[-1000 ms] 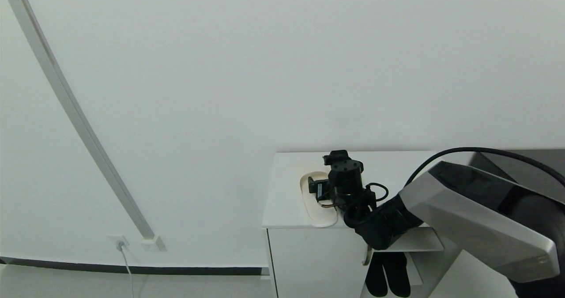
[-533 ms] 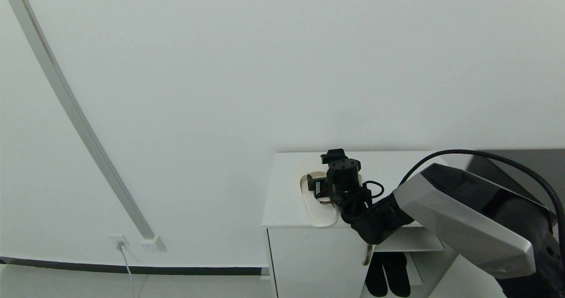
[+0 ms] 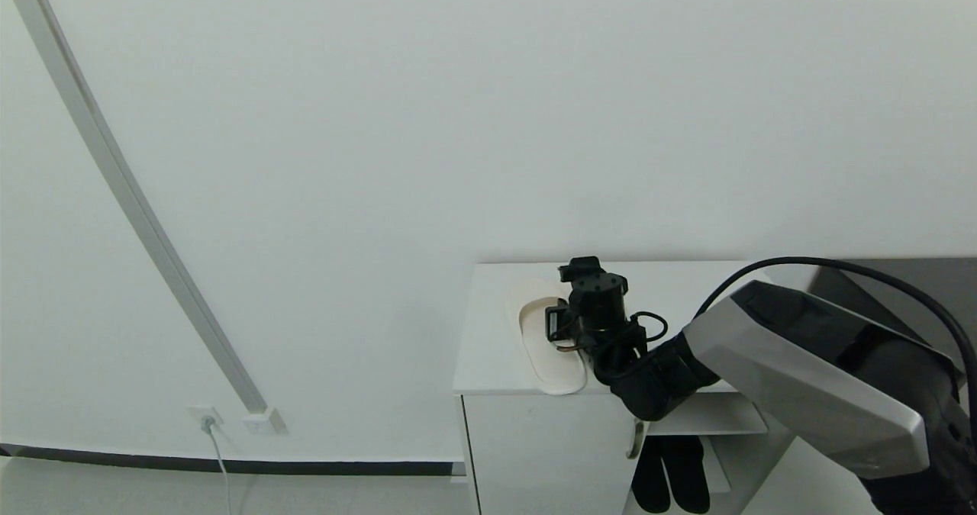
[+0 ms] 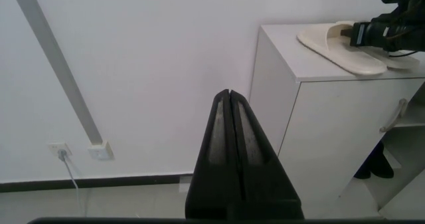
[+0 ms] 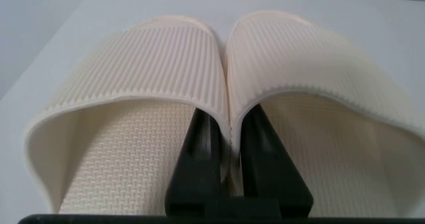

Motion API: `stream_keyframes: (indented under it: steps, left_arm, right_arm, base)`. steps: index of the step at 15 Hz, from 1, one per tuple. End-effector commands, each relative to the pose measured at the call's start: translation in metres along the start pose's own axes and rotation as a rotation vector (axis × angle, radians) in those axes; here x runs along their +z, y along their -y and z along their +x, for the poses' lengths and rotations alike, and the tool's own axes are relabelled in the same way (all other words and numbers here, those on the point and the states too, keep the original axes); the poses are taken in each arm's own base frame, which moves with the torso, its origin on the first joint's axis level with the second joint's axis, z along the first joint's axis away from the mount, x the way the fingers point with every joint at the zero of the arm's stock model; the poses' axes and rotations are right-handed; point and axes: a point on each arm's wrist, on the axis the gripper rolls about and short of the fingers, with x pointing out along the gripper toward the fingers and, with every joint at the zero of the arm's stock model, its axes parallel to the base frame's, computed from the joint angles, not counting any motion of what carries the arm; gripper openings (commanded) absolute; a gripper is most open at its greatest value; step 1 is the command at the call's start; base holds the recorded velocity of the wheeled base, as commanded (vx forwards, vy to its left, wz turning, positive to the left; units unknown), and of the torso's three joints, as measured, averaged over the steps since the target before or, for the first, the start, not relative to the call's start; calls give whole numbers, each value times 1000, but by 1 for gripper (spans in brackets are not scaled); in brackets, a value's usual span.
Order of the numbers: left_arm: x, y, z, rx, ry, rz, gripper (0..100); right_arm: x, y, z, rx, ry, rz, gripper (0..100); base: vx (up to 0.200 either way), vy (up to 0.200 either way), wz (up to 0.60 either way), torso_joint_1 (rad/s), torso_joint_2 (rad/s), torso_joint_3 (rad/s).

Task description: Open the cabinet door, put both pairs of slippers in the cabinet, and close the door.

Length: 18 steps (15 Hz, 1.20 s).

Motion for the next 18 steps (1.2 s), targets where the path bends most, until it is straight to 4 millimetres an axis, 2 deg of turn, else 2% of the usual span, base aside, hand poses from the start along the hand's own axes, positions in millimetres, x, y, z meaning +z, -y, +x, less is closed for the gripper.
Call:
stream_keyframes:
  steps: [1, 3, 5, 6, 7, 8, 10, 12, 14, 18]
  left_arm:
    - [0, 0, 0, 0, 0, 0, 0]
    - [0, 0, 0, 1, 0, 0, 0]
    - [0, 0, 0, 1, 0, 0, 0]
    - [0, 0, 0, 0, -2, 0, 0]
    - [0, 0, 0, 0, -2, 0, 0]
    - [0, 0, 0, 0, -2, 0, 0]
    - [0, 0, 0, 0, 0, 1, 0]
    - [0, 0, 0, 0, -2, 0, 0]
    - [0, 0, 0, 0, 0, 1, 0]
    - [0, 0, 0, 0, 0, 1, 0]
  right_arm:
    - [31, 4, -21, 15, 36, 16, 0]
    - [61, 11, -57, 97, 45, 20, 0]
    - [83, 25, -103, 205, 37, 21, 0]
    - [86, 30, -115, 238, 30, 19, 0]
    - [90, 41, -141, 308, 11, 15, 0]
    - [94, 48, -159, 345, 10, 15, 0]
    - [96, 57, -186, 397, 3, 12, 0]
    - [95, 63, -199, 423, 3, -36, 0]
    - [92, 68, -212, 438, 36, -155, 0]
    - [83, 59, -215, 504, 24, -222, 0]
  base:
    - [0, 0, 0, 0, 0, 0]
    - [0, 0, 0, 0, 0, 0]
    - [0, 0, 0, 0, 0, 0]
    - [0, 0, 0, 0, 0, 0]
    - [0, 0, 0, 0, 0, 0]
    - [0, 0, 0, 0, 0, 0]
    - [0, 0, 0, 0, 0, 0]
    - [0, 0, 0, 0, 0, 0]
    - [0, 0, 0, 0, 0, 0]
    - [0, 0, 0, 0, 0, 0]
